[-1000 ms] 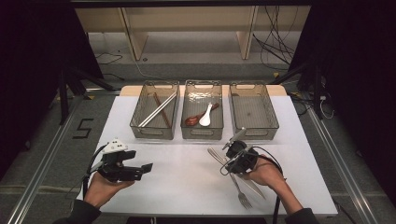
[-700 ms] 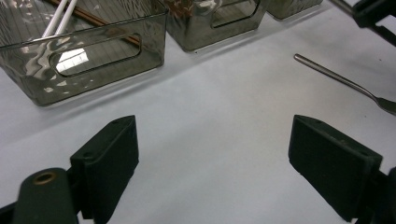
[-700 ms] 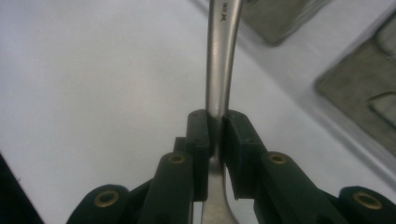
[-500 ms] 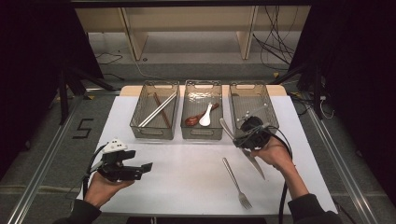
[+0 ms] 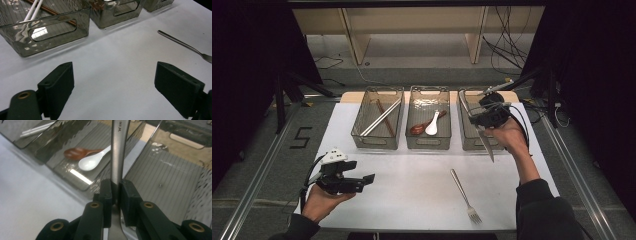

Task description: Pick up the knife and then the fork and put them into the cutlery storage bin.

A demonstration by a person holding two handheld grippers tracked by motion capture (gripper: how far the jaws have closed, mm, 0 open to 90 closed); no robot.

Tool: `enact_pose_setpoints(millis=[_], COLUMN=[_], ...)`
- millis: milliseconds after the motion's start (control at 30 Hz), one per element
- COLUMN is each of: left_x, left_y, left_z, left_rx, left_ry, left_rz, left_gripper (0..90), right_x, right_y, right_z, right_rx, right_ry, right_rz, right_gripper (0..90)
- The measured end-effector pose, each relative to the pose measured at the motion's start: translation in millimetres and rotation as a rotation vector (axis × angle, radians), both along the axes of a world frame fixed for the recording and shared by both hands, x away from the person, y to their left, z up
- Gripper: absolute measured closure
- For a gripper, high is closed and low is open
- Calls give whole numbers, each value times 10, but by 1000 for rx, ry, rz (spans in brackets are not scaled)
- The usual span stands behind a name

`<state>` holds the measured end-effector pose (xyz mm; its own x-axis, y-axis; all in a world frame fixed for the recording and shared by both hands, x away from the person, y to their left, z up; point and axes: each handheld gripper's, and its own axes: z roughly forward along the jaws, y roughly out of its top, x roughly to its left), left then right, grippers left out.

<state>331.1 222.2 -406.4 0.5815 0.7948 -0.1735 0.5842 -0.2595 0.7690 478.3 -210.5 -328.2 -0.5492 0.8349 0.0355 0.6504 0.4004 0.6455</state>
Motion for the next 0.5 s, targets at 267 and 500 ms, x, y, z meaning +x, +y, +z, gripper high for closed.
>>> enact_pose_setpoints(millis=[267,500], left_x=[2,5], left_y=[2,0], left_z=[6,4], left_rx=[-22,-22], left_ry=[4,4], left_rz=[3,2], left_gripper=[154,154], right_x=[236,417], right_y=[-37,-76], right_z=[112,196], right_rx=[8,27], right_ry=[-21,-29], right_rz=[-54,-102], right_gripper=[810,809])
